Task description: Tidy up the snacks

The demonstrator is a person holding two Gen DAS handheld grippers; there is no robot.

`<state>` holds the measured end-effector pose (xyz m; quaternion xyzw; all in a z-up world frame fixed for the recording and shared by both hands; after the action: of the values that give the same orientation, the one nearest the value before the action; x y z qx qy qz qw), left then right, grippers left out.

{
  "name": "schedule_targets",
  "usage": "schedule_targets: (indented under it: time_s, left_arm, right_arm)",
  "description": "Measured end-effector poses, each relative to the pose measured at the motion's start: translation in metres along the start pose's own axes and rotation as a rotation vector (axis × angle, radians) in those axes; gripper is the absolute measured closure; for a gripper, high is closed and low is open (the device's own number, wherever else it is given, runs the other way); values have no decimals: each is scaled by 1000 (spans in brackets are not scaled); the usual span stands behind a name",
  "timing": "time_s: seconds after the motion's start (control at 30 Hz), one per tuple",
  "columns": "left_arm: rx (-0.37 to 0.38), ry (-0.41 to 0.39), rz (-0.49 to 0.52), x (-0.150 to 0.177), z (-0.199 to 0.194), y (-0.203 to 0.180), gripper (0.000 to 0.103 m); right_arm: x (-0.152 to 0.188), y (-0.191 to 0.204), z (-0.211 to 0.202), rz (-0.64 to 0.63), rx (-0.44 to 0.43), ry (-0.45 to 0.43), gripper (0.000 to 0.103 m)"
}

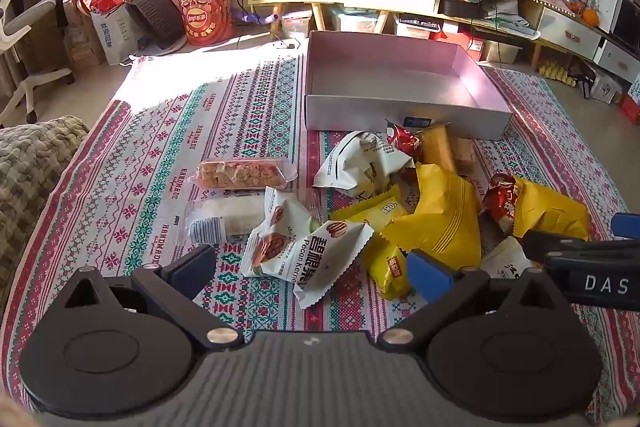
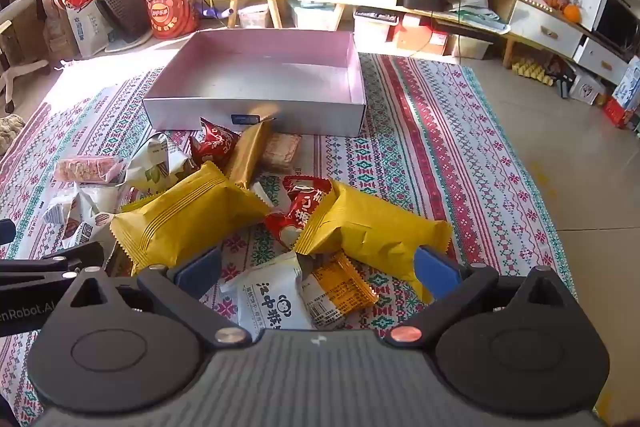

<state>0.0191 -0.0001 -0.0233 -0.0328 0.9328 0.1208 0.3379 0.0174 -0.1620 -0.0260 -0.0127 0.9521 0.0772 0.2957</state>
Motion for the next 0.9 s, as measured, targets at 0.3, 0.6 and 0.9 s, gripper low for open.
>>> schedule_targets:
  time_s: [0.3,0.6,0.9]
  left_arm:
    - [-1,2,3,1,-1,2,0]
    - [-3,-1,7,0,-1,-1,0]
    - [-1,0,6,0,-2,-1,0]
  right_arm:
    - [0,2,0,-4,1,2,1]
    - [0,1,0,2,5,0,1]
    - [0,2,-1,2,4,-2,1]
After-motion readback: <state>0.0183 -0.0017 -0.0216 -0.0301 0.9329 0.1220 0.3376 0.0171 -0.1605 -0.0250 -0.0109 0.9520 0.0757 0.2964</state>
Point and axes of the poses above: each gripper's, at about its wrist camera, not at the fingertips, and z roughly the way its jaws point, y to its left, x to its underside, the point moved 3 cm from there along z, roughly the way its jaws point, and after that the axes turned 14 degrees about -x, right-handed, at the moved point
